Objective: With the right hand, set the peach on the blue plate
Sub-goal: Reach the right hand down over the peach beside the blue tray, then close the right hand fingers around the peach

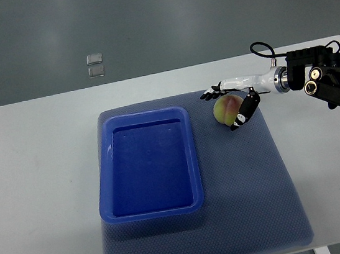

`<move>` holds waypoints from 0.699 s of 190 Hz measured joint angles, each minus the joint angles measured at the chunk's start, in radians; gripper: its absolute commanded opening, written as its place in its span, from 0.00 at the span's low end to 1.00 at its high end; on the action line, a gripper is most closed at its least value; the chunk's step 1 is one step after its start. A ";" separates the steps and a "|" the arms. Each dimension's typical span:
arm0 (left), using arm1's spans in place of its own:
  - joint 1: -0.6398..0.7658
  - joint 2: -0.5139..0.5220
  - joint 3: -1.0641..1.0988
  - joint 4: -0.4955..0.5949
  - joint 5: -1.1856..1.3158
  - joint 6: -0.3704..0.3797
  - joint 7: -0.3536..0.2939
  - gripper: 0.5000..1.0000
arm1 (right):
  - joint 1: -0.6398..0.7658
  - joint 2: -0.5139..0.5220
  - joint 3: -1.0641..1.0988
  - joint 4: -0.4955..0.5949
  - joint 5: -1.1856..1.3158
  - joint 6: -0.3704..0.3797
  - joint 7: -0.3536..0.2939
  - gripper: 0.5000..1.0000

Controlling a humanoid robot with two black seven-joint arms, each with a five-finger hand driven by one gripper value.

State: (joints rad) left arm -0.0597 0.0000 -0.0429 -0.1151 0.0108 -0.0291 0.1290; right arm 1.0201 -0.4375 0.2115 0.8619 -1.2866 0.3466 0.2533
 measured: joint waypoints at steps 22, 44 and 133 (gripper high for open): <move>0.000 0.000 0.000 0.000 0.000 0.000 0.000 1.00 | 0.000 0.009 -0.009 -0.016 -0.032 -0.034 -0.002 0.81; 0.000 0.000 0.000 0.000 0.000 0.000 0.000 1.00 | -0.001 0.031 -0.025 -0.044 -0.034 -0.053 -0.002 0.81; 0.000 0.000 0.000 0.000 0.000 0.000 0.000 1.00 | -0.005 0.044 -0.038 -0.082 -0.034 -0.117 -0.002 0.60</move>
State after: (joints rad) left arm -0.0598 0.0000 -0.0430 -0.1150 0.0107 -0.0291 0.1289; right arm 1.0152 -0.3934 0.1739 0.7796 -1.3207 0.2295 0.2516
